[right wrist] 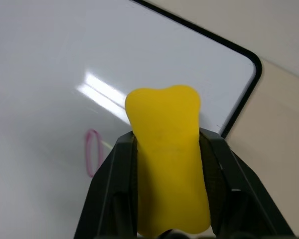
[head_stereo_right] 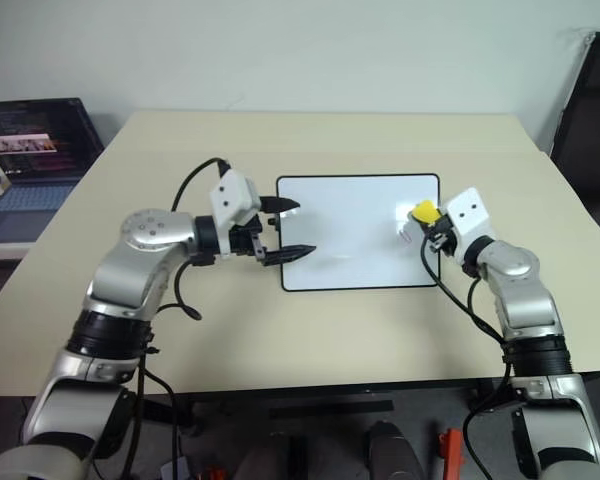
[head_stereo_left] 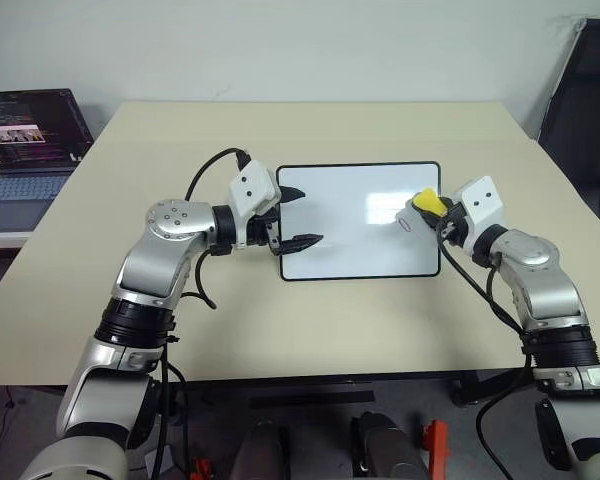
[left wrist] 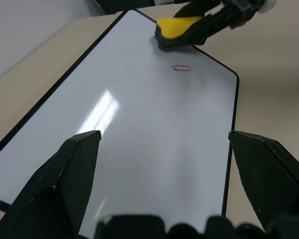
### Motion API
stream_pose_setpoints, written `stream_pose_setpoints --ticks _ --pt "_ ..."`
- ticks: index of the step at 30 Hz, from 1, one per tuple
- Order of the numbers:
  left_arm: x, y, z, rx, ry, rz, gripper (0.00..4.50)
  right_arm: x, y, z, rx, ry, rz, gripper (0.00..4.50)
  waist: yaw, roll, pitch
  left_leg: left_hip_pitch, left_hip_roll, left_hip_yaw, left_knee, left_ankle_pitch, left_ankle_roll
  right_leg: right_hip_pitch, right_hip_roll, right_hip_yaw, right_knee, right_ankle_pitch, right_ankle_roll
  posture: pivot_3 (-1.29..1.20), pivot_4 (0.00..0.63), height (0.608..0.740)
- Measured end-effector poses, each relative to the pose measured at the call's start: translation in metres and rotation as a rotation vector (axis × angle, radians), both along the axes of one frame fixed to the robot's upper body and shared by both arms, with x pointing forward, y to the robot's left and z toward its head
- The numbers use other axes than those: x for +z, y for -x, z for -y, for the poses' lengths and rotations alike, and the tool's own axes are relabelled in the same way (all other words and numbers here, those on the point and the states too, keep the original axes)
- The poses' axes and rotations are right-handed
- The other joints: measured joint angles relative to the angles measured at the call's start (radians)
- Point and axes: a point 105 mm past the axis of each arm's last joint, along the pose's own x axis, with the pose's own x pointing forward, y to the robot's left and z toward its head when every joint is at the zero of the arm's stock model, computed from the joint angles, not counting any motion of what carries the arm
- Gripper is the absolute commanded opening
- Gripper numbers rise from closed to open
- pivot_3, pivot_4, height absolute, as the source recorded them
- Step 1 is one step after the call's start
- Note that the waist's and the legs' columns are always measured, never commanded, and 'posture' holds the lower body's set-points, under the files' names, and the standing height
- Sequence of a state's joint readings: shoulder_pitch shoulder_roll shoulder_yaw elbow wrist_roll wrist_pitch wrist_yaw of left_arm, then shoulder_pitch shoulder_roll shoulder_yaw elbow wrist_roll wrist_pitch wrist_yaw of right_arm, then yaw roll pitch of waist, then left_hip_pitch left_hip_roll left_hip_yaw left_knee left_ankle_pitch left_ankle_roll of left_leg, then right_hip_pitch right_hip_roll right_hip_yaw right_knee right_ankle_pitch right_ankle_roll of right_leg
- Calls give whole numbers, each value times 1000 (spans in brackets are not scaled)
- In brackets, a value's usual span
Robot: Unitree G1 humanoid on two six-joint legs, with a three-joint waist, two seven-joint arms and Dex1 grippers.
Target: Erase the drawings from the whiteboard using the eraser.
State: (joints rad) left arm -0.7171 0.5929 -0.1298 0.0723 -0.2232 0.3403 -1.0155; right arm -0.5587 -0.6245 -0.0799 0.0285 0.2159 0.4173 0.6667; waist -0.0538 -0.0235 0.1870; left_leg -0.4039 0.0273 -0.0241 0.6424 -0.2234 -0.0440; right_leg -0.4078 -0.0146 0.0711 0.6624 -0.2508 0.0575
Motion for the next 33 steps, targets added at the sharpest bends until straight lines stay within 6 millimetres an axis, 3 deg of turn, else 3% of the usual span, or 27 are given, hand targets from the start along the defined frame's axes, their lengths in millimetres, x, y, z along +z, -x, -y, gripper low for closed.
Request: stream_pose_setpoints --ticks 2,4,8,11,22,33 --pt "2 -1 -6 14 -5 7 4500 32 14 22 -6 42 50 1308 9 0 0 -1 0 -1 0 0 0 0 0 -1 -1 0 -1 0 150 740" --pt "4 0 -11 21 -12 8 4500 47 29 38 -10 103 54 1308 17 0 0 0 0 -1 -1 -1 2 0 0 -2 -3 -1 -1 0 150 740" --pt "1 3 -15 1 -29 -10 4500 25 52 49 57 212 -96 1308 21 -1 0 -1 0 0 -1 -2 3 0 0 -1 -4 -2 -1 0 150 740" --pt "1 5 -15 -14 -34 -14 4500 24 58 52 81 245 -130 1308 14 -1 0 0 0 1 -1 -2 3 0 0 0 -3 -3 1 0 150 740" --pt "2 5 -13 -21 -30 -7 4500 45 52 55 53 233 -60 1308 11 -1 0 0 0 1 -1 -2 3 1 0 -1 -2 -3 0 0 150 740" --pt "3 6 -12 -28 -20 -6 4500 43 51 53 68 240 -64 1308 11 -1 0 0 0 1 -1 -2 3 1 0 0 -2 -3 0 0 150 740"
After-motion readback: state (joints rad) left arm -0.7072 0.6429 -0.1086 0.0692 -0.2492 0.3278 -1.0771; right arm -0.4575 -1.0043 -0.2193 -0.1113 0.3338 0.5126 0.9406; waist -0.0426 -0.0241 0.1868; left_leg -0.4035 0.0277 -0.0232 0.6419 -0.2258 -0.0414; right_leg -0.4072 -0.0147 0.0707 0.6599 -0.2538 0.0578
